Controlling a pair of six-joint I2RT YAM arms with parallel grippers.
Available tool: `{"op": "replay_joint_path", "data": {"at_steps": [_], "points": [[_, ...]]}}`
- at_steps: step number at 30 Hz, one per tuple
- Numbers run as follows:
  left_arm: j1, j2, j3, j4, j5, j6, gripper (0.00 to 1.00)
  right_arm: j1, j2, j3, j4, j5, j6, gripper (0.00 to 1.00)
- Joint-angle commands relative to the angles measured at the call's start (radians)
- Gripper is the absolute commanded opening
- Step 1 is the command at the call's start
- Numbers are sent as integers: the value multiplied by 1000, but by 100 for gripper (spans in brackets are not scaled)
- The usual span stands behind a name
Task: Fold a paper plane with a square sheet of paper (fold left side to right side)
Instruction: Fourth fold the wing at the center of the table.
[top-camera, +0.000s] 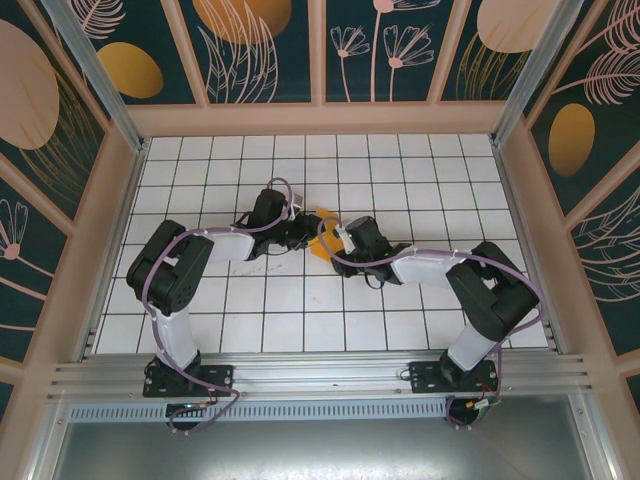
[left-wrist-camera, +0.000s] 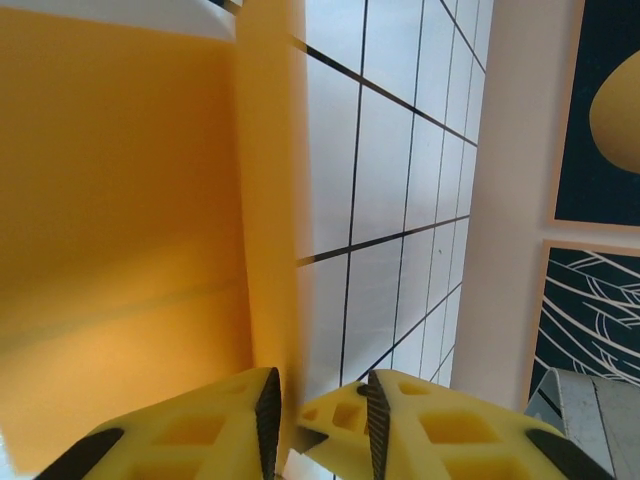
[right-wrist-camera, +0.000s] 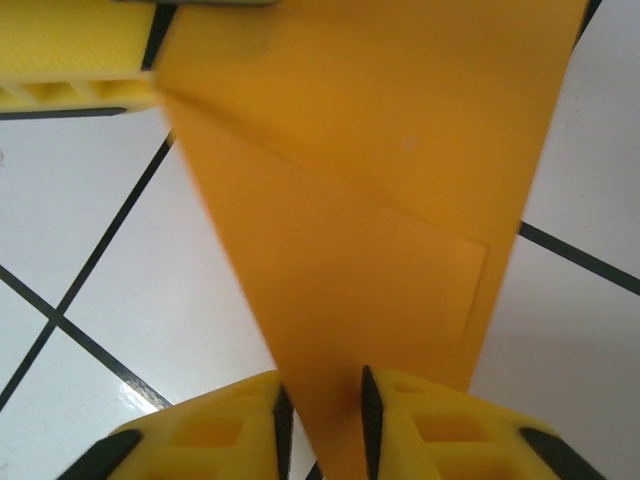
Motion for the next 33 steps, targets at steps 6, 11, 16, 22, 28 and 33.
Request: {"op": "replay_joint_path", "data": {"at_steps": [6, 11, 16, 22, 28, 33], "points": [[2, -73, 4, -108, -78, 77, 39, -22, -10, 8, 28, -41, 20, 8], [26, -139, -50, -116, -110, 85, 44, -59, -23, -9, 47, -143, 32, 0], [40, -166, -69, -139, -122, 102, 42, -84, -8, -7, 59, -277, 42, 0], [39, -102, -83, -74, -77, 69, 34, -121, 18, -13, 83, -386, 81, 0], [20, -41, -40, -64, -50, 66, 39, -147, 42, -19, 98, -437, 110, 0], [6, -9, -10, -64, -46, 63, 43, -156, 51, -40, 128, -468, 126, 0]]}}
